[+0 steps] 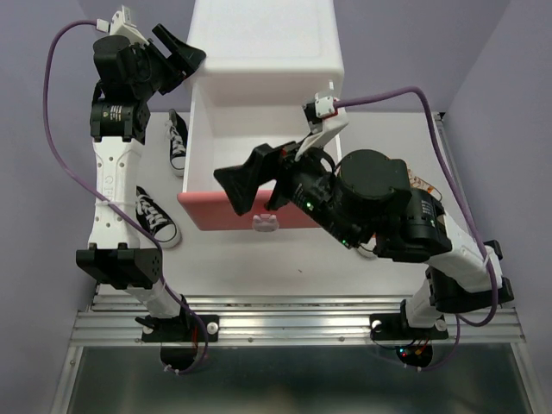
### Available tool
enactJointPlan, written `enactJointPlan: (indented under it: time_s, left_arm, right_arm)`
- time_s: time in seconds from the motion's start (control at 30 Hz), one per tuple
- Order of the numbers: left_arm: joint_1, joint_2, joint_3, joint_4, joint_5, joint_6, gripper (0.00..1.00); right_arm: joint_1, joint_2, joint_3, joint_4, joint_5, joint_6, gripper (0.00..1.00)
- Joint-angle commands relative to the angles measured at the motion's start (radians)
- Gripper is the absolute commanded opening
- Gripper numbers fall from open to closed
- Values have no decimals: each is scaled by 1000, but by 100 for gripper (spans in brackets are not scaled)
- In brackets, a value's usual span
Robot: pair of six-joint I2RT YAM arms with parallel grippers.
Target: Place and organize the shoes in the shoe cabinet
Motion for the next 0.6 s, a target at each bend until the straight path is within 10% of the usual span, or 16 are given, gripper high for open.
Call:
enactJointPlan:
  time_s: [0.0, 0.57]
  left_arm:
    - [17, 30, -63, -264, -40, 88, 87]
    - [16, 21, -88, -251, -32, 71, 87]
  right_arm:
    - [-92, 37, 106, 121, 193, -168, 100]
    - [-830, 68, 72, 150, -23, -43, 100]
